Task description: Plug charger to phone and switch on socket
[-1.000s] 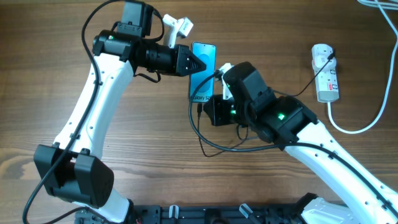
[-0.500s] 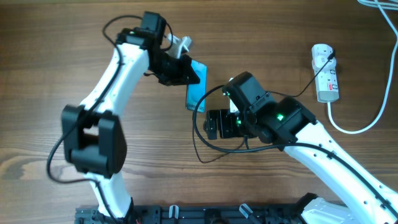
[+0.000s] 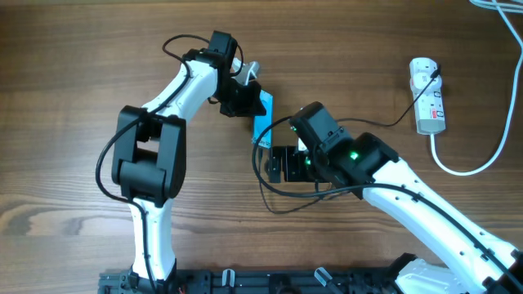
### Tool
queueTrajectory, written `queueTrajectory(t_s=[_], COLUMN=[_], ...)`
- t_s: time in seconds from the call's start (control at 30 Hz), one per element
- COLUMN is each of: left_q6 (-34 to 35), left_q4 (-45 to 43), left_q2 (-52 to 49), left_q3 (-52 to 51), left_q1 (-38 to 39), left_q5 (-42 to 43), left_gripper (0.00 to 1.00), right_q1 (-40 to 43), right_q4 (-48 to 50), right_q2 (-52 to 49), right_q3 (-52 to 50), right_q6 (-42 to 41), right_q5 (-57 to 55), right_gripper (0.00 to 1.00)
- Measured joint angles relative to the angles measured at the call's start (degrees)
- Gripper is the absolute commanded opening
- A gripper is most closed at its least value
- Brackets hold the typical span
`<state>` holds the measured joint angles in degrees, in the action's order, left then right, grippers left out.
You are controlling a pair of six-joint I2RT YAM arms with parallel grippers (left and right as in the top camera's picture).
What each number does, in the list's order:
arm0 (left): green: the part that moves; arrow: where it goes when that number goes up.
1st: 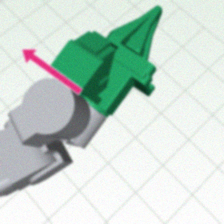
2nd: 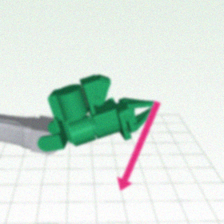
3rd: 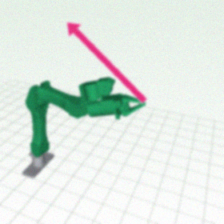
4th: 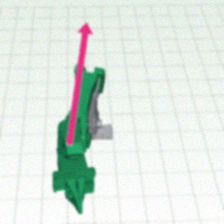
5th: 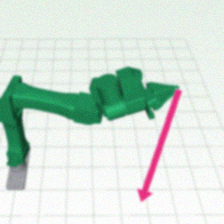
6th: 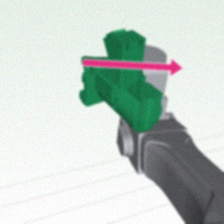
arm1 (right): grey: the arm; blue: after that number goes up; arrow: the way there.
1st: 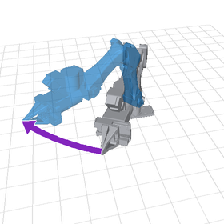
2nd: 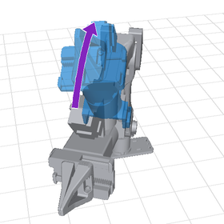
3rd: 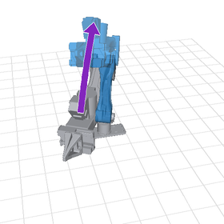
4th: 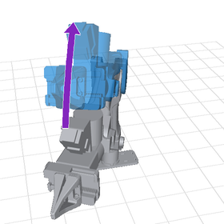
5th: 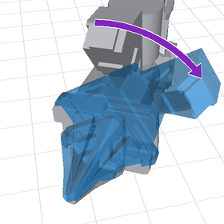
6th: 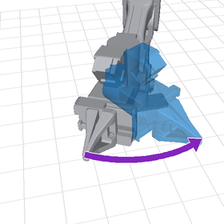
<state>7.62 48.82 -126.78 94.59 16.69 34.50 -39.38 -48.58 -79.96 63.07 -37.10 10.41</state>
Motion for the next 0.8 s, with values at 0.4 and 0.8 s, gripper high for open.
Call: queueTrajectory(t_s=[0.4, 0.8], left_q6=[3.34, 7.69], left_q4=[0.04, 6.54], left_q2=[-2.71, -1.36], left_q3=[0.02, 1.31], left_q1=[0.11, 0.44], left_q5=[-0.59, -11.21], left_gripper=[0.47, 0.76], right_q1=[0.0, 0.0], right_q4=[0.7, -2.45], right_q2=[-0.46, -0.46], right_q3=[0.0, 0.0], right_q6=[-0.17, -0.17], right_q5=[0.04, 0.04], right_gripper=[1.0, 1.0])
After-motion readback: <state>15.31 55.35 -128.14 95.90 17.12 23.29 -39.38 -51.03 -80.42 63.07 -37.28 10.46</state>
